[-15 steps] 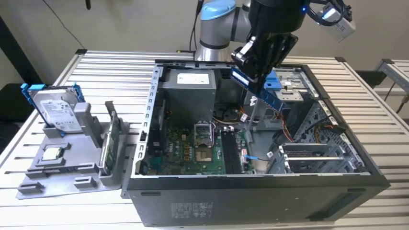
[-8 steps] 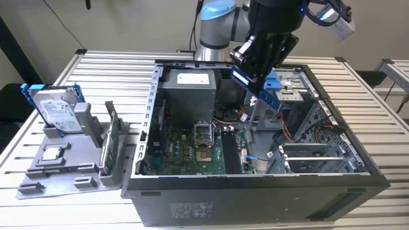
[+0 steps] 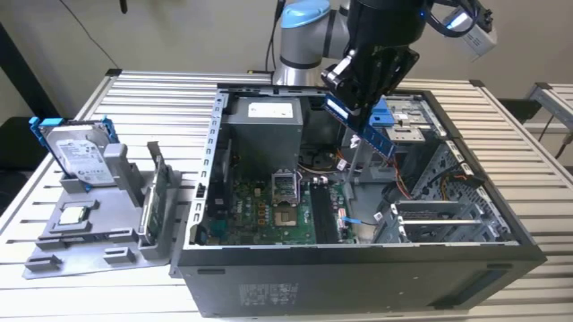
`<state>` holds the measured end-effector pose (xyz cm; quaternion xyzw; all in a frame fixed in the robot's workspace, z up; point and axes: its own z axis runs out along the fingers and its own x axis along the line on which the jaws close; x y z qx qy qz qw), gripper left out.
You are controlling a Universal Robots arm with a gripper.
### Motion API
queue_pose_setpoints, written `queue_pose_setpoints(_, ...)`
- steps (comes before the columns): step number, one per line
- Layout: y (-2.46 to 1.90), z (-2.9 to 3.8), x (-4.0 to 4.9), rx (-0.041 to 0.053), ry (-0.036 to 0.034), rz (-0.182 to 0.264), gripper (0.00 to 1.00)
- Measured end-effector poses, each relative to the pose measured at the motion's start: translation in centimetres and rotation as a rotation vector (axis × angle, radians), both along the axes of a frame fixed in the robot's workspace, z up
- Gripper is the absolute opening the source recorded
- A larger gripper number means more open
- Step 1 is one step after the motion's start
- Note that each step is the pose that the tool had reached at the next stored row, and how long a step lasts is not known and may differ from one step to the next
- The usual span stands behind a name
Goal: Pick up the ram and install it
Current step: 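Insert the ram into the slot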
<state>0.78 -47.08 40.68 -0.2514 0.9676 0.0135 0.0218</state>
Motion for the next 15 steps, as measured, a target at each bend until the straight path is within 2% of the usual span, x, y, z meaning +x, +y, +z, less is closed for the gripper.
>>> queue_pose_setpoints(8,0.0,0.0,-0.18,0.0,0.0,-0.015,0.15)
queue_pose_setpoints(15,0.0,0.0,-0.38,0.0,0.0,-0.062,0.15)
